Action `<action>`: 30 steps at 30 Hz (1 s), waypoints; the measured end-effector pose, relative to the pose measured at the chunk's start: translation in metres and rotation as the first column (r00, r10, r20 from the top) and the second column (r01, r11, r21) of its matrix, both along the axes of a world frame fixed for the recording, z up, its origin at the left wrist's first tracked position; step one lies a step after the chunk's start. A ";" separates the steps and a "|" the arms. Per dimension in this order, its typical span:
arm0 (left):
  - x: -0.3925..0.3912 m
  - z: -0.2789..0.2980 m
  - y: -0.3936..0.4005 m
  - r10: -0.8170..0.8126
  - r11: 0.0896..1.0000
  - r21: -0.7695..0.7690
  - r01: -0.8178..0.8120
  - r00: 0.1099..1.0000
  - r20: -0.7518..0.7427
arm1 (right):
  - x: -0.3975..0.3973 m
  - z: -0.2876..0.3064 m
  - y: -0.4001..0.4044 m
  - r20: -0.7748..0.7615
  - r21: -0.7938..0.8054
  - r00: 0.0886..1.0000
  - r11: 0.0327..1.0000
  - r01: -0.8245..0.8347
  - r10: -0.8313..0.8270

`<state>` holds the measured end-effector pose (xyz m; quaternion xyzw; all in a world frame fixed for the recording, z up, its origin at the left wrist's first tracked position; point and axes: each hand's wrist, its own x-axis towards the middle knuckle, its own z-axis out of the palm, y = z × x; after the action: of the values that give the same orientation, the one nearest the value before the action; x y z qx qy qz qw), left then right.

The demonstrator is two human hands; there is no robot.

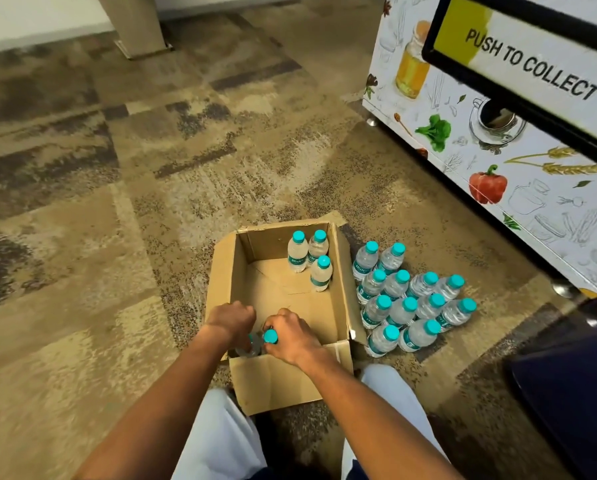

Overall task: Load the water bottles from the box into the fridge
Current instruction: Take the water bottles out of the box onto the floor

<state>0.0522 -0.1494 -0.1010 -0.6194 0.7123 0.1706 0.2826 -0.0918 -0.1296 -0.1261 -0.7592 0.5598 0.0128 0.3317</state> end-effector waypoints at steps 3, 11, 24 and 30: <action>-0.004 0.001 0.002 0.016 0.999 -0.030 -0.017 1.000 -0.011 | -0.001 -0.002 -0.001 0.036 0.013 0.999 1.000 0.028 -0.028; -0.009 0.037 -0.015 0.018 0.986 -0.160 -0.050 0.980 -0.196 | -0.020 0.024 -0.019 0.211 -0.007 0.968 0.990 0.144 -0.139; -0.084 0.144 -0.104 -0.126 0.763 -0.555 -0.333 0.765 -0.632 | -0.120 0.137 -0.110 0.443 -0.379 0.849 0.799 0.468 -0.287; -0.152 0.141 -0.151 -0.190 0.778 -0.552 -0.299 0.727 -0.660 | -0.188 0.148 -0.150 0.429 -0.484 0.808 0.653 0.583 -0.403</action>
<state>-0.0996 -0.3005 0.0399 -0.5909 0.7594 0.1489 -0.2280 -0.2795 -0.2799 0.0223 -0.6337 0.6675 -0.3636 0.1437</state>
